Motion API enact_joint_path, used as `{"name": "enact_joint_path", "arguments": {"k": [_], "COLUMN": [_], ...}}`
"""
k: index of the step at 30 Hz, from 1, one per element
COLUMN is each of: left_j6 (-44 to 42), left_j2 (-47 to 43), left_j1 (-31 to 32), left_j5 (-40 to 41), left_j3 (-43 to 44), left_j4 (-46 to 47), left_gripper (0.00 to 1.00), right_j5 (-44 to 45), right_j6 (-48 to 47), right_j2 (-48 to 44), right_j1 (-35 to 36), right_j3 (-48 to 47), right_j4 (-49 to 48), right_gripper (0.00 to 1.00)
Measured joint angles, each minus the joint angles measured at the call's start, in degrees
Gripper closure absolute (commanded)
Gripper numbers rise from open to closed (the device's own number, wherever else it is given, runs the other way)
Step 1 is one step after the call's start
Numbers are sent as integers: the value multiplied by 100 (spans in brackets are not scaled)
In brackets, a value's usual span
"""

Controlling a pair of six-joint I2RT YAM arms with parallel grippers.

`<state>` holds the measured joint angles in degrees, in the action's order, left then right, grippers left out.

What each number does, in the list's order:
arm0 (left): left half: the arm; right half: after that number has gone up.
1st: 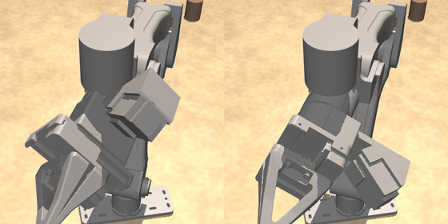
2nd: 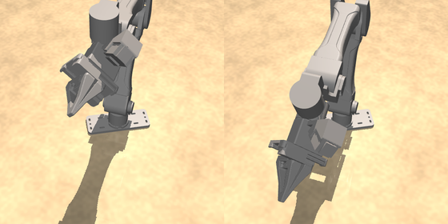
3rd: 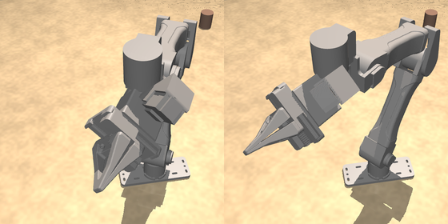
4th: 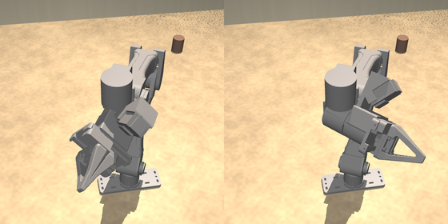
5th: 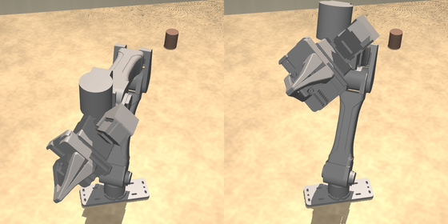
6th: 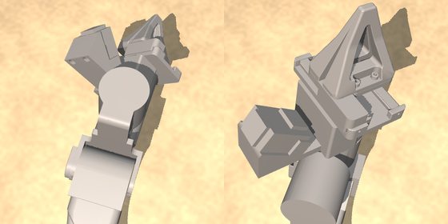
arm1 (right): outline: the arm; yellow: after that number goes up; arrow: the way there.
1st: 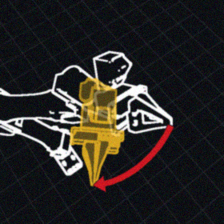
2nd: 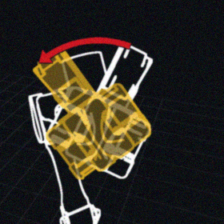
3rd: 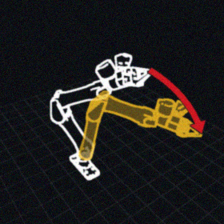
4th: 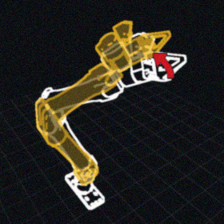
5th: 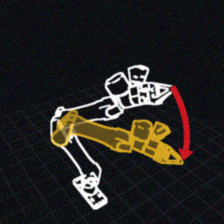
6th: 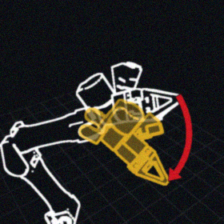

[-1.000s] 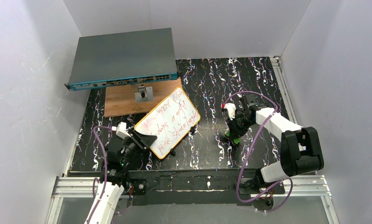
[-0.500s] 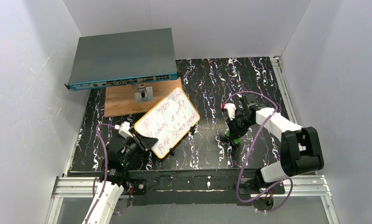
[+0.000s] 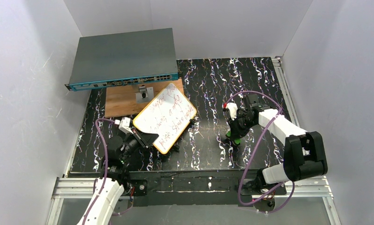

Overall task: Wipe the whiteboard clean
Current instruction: Pick up the whiteboard from the whiteboard stand.

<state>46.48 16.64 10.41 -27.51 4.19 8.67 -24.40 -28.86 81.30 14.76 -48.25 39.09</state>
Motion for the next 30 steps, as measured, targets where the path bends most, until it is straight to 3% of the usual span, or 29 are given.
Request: {"name": "enact_joint_path", "arguments": {"k": [25,30], "left_j6": [63,258], "left_j2": [645,942], "left_j1": [0,289], "left_j5": [-671,-807], "left_j3": [350,350], "left_j4": [986,1290], "left_gripper": [100,100], "right_j5": [-929,-1368], "right_j6": [-85,-348], "right_j2": [-885,-1132], "right_j1": [-85,-271], "right_j3": [-236,-433], "right_j4": [413,811], "right_gripper": [99,99]}}
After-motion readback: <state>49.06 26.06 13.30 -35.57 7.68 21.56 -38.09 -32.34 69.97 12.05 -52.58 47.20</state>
